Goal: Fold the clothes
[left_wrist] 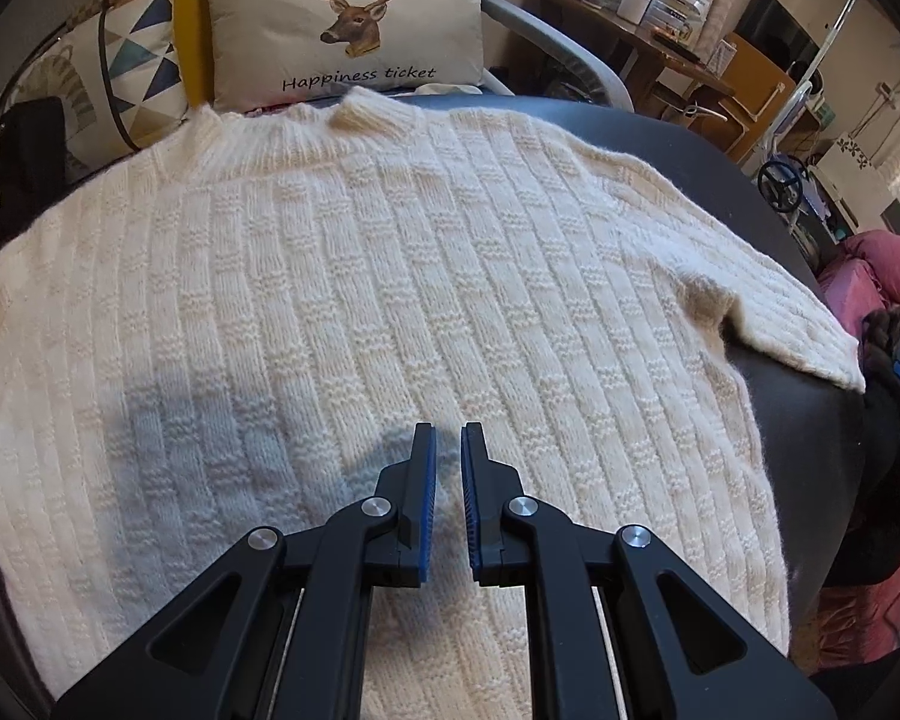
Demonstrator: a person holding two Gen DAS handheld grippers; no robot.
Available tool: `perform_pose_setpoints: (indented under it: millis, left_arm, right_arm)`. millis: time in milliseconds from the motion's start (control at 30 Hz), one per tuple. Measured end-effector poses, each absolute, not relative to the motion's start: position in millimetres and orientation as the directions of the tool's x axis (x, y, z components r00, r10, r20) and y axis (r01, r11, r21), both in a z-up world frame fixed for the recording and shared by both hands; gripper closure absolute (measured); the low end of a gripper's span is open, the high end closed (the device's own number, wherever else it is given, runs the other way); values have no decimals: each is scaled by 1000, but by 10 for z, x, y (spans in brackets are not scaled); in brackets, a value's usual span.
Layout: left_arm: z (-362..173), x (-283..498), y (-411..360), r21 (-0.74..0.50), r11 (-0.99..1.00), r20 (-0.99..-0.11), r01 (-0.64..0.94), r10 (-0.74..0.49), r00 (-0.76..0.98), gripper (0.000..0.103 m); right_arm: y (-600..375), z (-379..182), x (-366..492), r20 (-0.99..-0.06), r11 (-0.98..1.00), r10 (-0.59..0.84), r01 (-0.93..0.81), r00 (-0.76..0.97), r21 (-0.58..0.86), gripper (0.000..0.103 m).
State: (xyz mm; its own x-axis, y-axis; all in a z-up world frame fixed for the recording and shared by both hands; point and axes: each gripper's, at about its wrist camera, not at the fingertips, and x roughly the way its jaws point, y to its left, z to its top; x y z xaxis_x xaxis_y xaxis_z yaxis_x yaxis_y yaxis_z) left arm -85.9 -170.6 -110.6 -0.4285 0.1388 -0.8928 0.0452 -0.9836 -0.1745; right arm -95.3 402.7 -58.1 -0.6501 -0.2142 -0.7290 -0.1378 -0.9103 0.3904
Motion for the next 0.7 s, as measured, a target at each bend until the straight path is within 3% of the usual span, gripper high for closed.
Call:
perform_pose_setpoints:
  millis: [167, 367, 500, 700]
  left_arm:
    - [-978, -1012, -1698, -169, -985, -877, 46, 128, -463, 94]
    - [-731, -1411, -1653, -169, -986, -839, 10, 139, -526, 94]
    - [-673, -1780, -1600, -204, -979, -817, -25, 185, -546, 94]
    - [-888, -2360, -1434, -213, -974, -821, -73, 219, -527, 94]
  right_arm:
    - [3307, -707, -1243, -784, -980, -185, 50, -593, 194, 75]
    - [2549, -1028, -1574, -838, -978, -168, 195, -519, 75, 75]
    - [2364, -1189, -1723, -866, -978, -81, 209, -494, -28, 75]
    - [2374, -1224, -1824, -865, -979, -46, 197, -499, -61, 76]
